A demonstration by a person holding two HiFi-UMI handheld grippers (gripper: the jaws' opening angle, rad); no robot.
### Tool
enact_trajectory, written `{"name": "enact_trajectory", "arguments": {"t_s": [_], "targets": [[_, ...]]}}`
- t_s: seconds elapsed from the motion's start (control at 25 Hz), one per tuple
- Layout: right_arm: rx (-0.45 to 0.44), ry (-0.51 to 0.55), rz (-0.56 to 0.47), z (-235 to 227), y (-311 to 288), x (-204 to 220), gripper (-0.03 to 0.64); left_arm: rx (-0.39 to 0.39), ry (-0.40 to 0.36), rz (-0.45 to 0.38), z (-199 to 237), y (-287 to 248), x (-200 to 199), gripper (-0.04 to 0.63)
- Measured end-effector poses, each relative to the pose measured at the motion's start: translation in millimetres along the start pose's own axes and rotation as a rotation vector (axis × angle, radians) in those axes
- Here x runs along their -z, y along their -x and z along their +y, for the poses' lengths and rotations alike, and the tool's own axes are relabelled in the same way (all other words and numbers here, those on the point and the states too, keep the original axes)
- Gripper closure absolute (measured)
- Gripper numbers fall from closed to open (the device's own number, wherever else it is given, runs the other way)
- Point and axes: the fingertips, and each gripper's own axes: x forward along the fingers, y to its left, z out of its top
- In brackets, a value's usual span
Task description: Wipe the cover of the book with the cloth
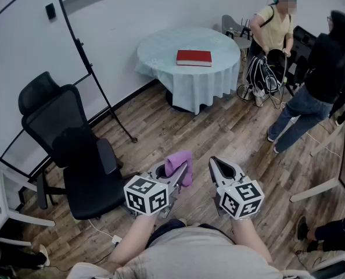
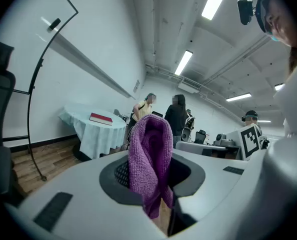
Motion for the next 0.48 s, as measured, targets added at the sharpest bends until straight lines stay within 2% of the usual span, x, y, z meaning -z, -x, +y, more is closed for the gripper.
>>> {"name": "enact_trajectory", "arguments": {"t_s": [0.48], "targets": [[-0.023,0.042,-0.012,4.8,0.6,-10.4,0.595,-0.011,0.000,-0.054,-9.2,-1.3,-14.3,0.486]]}}
